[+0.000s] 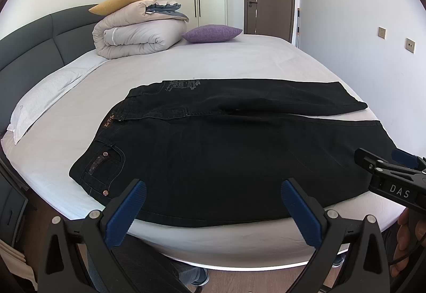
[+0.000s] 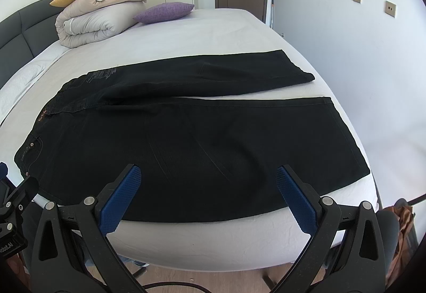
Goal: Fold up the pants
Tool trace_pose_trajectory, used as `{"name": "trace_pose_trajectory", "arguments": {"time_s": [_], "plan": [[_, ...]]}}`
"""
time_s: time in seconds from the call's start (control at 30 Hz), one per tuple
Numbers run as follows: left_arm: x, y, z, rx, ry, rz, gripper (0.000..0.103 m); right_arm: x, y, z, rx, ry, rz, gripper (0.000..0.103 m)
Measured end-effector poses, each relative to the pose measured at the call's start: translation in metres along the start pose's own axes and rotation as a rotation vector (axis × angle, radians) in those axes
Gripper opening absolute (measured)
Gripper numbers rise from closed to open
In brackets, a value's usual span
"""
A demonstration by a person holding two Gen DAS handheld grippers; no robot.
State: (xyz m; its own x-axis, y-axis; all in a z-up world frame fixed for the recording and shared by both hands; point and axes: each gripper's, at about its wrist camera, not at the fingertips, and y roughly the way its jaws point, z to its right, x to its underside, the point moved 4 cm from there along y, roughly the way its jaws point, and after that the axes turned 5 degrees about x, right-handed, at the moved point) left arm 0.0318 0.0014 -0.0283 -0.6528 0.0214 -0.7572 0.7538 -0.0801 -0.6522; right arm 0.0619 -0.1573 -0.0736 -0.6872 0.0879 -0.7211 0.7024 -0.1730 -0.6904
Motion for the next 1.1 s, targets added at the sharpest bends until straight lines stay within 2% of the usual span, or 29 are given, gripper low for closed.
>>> {"name": "trace_pose_trajectory", "arguments": {"time_s": [1.1], "plan": [[0.0, -0.001, 0.001, 0.001, -0.002, -0.004, 0.103, 0.011, 0.002, -0.007, -0.002, -0.007, -0.012, 0.103]]}}
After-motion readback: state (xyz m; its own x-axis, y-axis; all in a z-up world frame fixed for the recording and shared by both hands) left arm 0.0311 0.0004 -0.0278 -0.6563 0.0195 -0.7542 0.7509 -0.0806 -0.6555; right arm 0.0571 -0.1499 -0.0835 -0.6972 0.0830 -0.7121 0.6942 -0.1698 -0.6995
